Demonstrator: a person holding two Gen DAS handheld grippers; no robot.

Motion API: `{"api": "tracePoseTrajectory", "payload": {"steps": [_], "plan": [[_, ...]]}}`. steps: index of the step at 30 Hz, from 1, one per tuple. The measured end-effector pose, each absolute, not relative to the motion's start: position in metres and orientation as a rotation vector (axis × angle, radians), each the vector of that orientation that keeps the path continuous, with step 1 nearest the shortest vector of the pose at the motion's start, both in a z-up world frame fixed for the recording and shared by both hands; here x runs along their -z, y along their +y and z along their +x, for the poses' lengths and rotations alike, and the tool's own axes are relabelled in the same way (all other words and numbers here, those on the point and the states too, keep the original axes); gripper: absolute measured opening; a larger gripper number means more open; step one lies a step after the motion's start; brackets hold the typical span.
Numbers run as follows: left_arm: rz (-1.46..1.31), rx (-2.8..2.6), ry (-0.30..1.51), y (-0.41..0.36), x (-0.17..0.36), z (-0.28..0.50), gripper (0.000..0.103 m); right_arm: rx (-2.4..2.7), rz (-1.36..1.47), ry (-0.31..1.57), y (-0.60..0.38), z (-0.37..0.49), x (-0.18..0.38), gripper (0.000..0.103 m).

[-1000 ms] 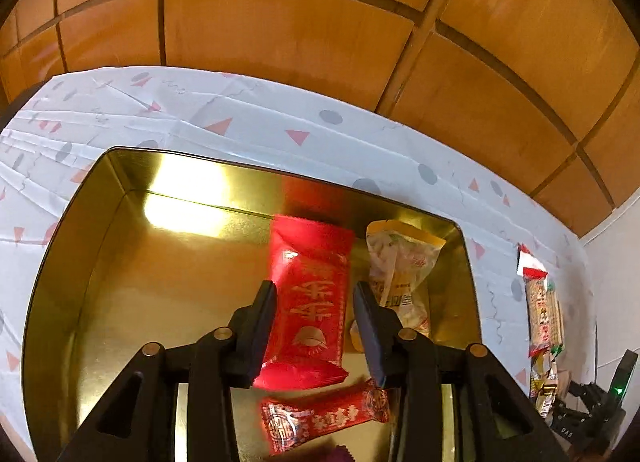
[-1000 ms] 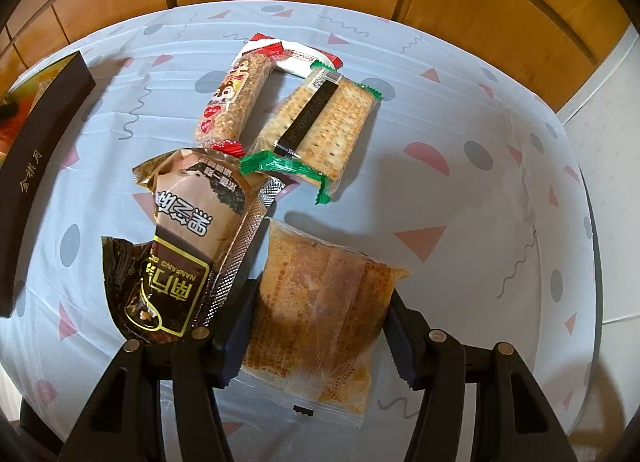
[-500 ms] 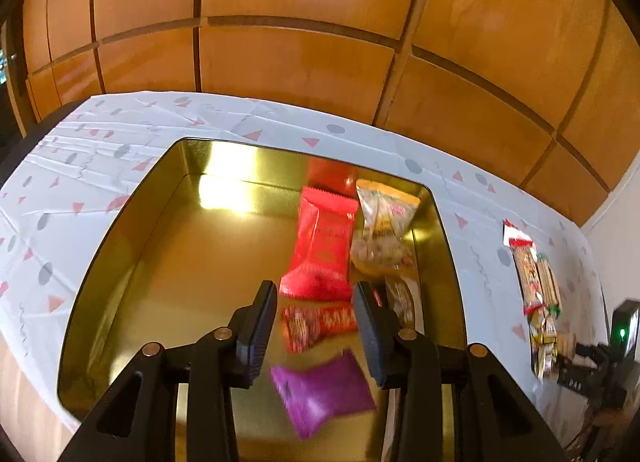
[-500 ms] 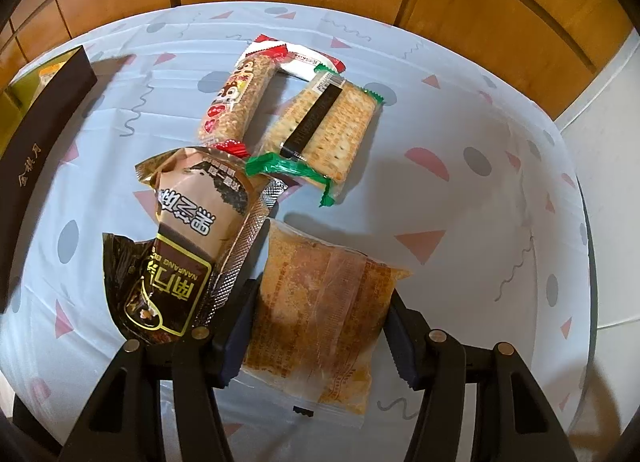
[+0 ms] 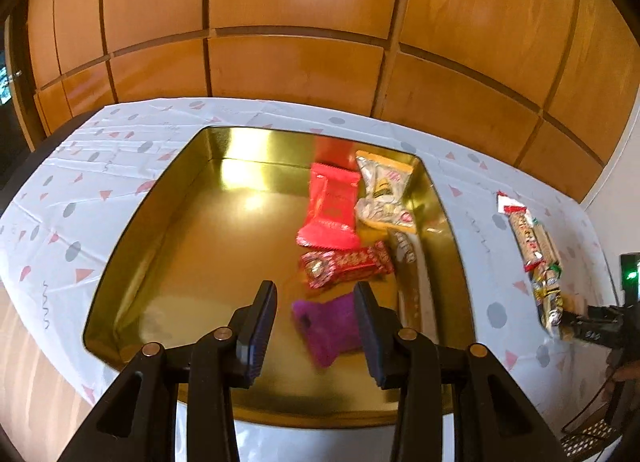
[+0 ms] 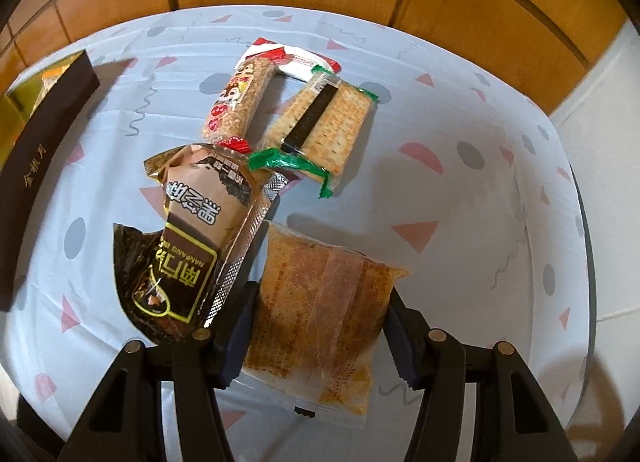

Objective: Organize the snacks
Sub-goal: 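Carry the pastry bag into the gold tin and release it with the right gripper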

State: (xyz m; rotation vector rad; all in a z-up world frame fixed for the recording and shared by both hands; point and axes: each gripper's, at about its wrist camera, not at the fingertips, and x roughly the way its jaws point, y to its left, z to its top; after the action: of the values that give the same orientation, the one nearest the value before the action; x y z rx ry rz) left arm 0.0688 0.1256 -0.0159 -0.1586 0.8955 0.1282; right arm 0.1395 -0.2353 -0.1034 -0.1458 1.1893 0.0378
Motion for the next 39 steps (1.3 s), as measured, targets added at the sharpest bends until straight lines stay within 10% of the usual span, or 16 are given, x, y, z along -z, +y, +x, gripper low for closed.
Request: {"api": "tracePoseTrajectory", "payload": {"steps": [22,39], "plan": [[-0.267,-0.274,0.863,0.193,0.024,0.042,0.040,-0.451,0.032,0.937,-0.106,0.089,0.008,0.060],[-0.263,-0.288,0.869,0.200,0.033,0.039,0.040,-0.720,-0.080,1.036,0.048,0.091,0.061,0.066]]}}
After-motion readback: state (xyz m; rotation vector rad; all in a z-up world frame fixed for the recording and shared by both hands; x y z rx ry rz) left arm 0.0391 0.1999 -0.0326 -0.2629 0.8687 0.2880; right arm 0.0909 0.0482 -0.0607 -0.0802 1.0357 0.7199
